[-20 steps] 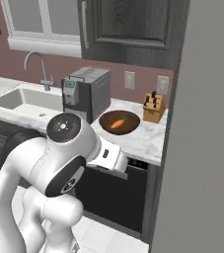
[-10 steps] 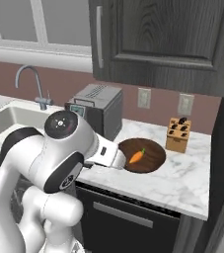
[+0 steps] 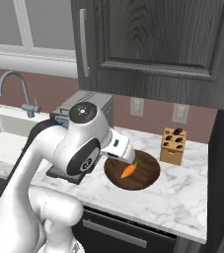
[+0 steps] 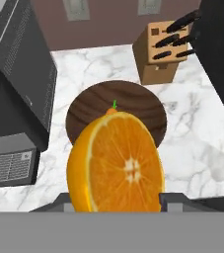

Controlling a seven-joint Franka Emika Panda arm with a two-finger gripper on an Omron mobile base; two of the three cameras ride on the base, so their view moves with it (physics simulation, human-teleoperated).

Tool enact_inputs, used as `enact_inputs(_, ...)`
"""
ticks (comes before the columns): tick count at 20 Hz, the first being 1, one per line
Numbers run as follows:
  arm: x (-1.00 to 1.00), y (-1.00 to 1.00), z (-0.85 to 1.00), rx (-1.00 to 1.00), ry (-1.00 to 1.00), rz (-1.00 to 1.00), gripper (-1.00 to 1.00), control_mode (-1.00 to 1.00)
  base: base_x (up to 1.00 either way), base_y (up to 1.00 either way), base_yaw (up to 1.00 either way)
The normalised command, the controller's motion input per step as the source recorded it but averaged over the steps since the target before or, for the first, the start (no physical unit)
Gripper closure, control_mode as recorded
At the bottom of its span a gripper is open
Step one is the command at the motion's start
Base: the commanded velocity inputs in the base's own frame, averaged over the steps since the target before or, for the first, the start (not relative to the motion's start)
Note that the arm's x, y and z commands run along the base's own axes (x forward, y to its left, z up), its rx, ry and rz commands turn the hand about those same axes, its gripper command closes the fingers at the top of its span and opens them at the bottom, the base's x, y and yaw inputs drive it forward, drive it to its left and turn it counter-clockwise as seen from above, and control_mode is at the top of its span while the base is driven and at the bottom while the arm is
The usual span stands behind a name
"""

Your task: Take the cucumber, carrot, and orange from the freezer and place them in the bowl on the counter.

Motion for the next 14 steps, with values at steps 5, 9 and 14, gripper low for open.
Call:
enact_inputs(5,0.97,-0.02,-0.73,-0.05,0.13,0.0,1.0,-1.0,0.0,0.0,0.0)
enact_inputs(9,0.88,-0.09,-0.97,-0.01,0.1,0.0,1.0,-1.0,0.0,0.0,0.0)
enact_inputs(14,0.76,-0.41,-0.91,0.0,0.06,0.01,1.0,-1.0,0.0,0.0,0.0)
